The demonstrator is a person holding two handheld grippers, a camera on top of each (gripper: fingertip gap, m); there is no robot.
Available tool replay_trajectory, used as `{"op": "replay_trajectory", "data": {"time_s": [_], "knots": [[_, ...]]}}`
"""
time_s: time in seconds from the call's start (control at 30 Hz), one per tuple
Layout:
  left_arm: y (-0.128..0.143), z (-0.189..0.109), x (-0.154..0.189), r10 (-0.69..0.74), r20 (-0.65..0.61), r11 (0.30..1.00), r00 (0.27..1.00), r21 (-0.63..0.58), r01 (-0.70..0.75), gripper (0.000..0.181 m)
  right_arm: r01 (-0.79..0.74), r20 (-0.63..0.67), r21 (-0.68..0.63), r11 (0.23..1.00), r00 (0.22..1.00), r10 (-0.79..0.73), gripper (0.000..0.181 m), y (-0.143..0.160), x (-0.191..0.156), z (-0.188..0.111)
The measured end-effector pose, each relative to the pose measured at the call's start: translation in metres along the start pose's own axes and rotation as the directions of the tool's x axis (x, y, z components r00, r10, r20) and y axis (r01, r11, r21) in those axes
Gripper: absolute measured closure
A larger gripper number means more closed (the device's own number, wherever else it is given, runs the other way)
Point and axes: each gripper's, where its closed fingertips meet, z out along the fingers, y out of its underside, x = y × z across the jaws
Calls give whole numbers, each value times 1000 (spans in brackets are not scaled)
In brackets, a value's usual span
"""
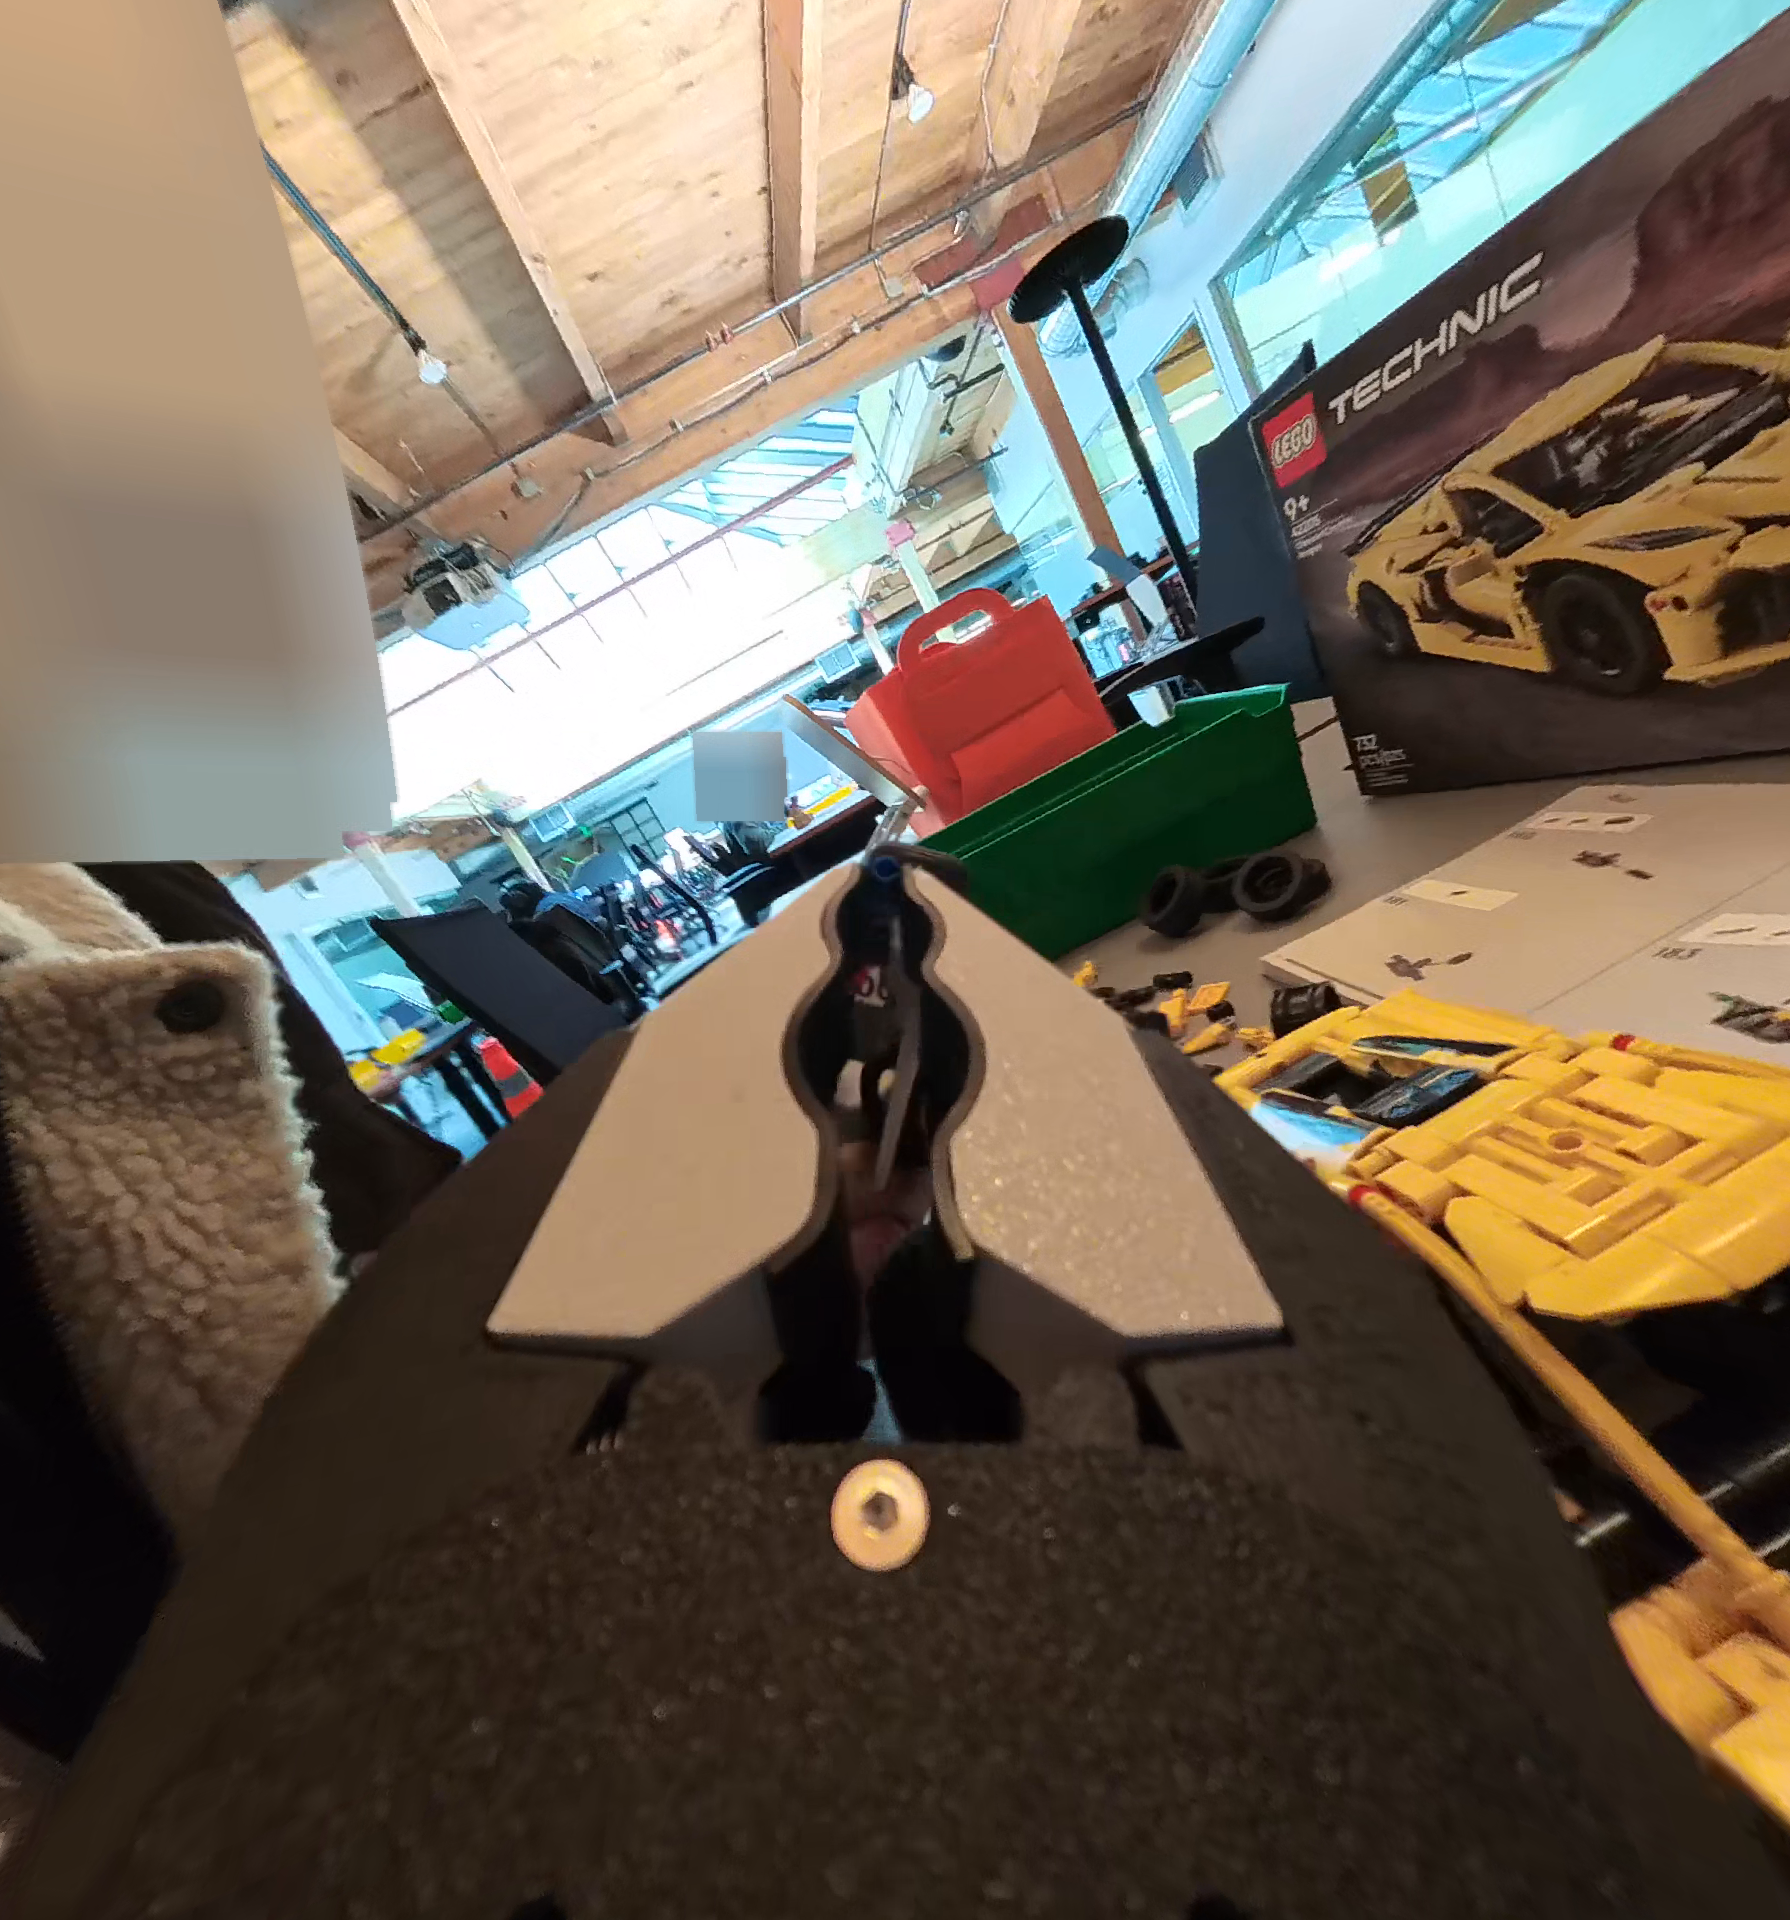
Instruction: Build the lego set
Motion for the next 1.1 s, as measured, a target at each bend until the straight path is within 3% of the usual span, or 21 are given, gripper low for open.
{"op": "replay_trajectory", "data": {"time_s": [0.13, 0.47, 0.83, 0.97, 1.1], "knots": [[3, 5, 3, 86, 19, 996, 996, -22, -85, 175, -108, 40, 7, 994, 993, 107, 179, 2, -3, 3], [1, 3, -2, 118, 60, 993, 991, -12, -117, 175, -145, 25, -1, 989, 989, 145, 178, 6, 0, 4], [10, 0, -13, 294, 182, 952, 938, -144, -270, 175, -276, 37, -137, 951, 958, 284, 180, 17, 7, -3], [19, 0, -19, 315, 207, 938, 926, -217, -271, 174, -220, 15, -215, 952, 973, 229, 178, 23, 11, -10], [20, 0, -22, 304, 220, 941, 927, -221, -256, 175, -223, -2, -203, 953, 974, 227, 178, 26, 13, -11]]}}
